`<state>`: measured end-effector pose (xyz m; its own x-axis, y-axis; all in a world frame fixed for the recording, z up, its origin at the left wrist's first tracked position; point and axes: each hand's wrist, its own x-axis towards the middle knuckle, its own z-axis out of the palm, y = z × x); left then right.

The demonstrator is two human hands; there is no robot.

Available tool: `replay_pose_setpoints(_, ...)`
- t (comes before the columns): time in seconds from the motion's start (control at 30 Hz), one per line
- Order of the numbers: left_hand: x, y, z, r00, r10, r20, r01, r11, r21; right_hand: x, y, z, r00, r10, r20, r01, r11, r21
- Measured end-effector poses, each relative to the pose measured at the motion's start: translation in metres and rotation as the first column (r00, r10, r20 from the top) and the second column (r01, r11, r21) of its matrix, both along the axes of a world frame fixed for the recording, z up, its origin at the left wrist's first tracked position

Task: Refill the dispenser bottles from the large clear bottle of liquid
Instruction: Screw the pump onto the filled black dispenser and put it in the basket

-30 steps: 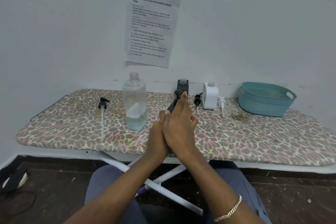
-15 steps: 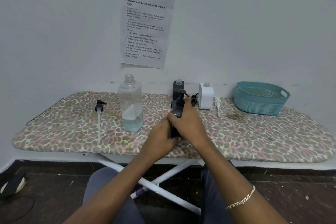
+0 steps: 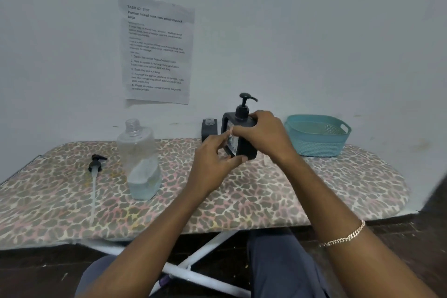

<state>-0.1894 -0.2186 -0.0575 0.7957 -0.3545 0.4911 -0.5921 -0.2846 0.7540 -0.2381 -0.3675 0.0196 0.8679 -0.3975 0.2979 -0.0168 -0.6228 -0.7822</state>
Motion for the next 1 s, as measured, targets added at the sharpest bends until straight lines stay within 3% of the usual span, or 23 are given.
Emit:
replay_pose_setpoints(0.5,0.047,-0.207,0.104,0.967,-0.253,0.037,0.253,0.967,-0.014,0.016,-0.180,0.098,0.959,-0.267,0.091,0.273,0.960,-0.064)
replay_pose_setpoints(1.0,0.097,-0.334,0.041,0.889,-0.404,-0.216,0.446,0.872,0.204,0.044,-0.303,-0.005,0.917,-0.389,-0.093,0.385,0.921,-0.053)
